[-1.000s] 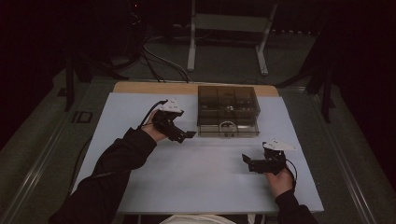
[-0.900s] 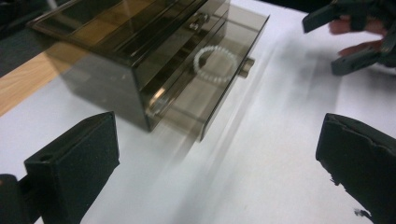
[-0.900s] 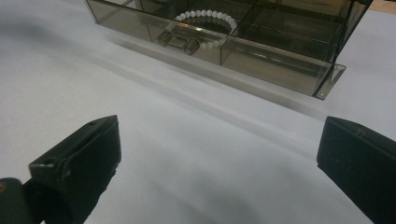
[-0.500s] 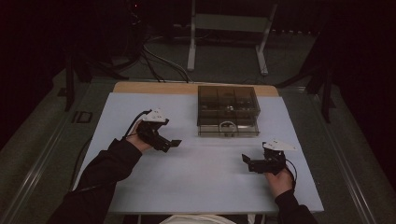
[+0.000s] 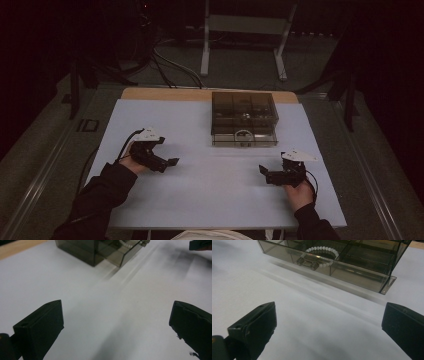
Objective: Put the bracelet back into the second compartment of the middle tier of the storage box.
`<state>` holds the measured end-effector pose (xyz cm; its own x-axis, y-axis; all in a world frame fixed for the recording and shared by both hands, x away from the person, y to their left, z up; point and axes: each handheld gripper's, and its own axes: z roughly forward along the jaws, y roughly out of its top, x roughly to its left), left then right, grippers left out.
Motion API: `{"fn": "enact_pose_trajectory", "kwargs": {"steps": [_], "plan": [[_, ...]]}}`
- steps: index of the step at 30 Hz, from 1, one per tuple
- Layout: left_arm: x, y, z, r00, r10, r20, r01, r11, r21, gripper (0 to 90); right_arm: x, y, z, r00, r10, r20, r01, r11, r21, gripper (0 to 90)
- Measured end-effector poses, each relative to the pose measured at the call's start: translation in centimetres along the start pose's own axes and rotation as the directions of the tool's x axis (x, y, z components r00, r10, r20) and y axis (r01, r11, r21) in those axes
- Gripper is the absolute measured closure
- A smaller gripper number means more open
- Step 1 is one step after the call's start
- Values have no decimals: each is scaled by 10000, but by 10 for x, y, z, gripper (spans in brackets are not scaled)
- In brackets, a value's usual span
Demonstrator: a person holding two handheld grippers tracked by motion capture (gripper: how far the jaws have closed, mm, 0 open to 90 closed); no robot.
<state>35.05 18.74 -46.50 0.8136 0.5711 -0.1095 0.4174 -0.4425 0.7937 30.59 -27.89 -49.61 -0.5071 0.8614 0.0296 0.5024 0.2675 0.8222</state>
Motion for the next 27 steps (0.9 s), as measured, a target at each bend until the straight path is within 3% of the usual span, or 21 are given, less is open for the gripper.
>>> {"fn": "enact_pose_trajectory", "kwargs": {"steps": [5, 11, 17, 18, 27], "plan": [[-2, -16, -5, 9998, -182, -63, 182, 9998, -81, 9, 0, 0, 0, 10000, -5, 8, 5, 10000, 8, 0], [-4, -32, -9, 9982, -409, -443, 406, 9991, -74, 9, 1, 0, 1, 10000, 0, 7, 0, 10000, 38, 0], [-7, -43, -9, 9977, -442, -508, 446, 9990, 61, 9, 1, 0, 1, 10000, 7, 4, -7, 10000, 23, 0], [-9, -51, -10, 9976, -524, -446, 531, 9985, 146, 9, 1, 0, 1, 10000, 4, -5, -4, 10000, 40, 0], [-8, -61, -12, 9962, -651, -574, 651, 9979, -11, 9, 2, 0, 1, 10000, -59, -24, 60, 10000, 52, 0]]}}
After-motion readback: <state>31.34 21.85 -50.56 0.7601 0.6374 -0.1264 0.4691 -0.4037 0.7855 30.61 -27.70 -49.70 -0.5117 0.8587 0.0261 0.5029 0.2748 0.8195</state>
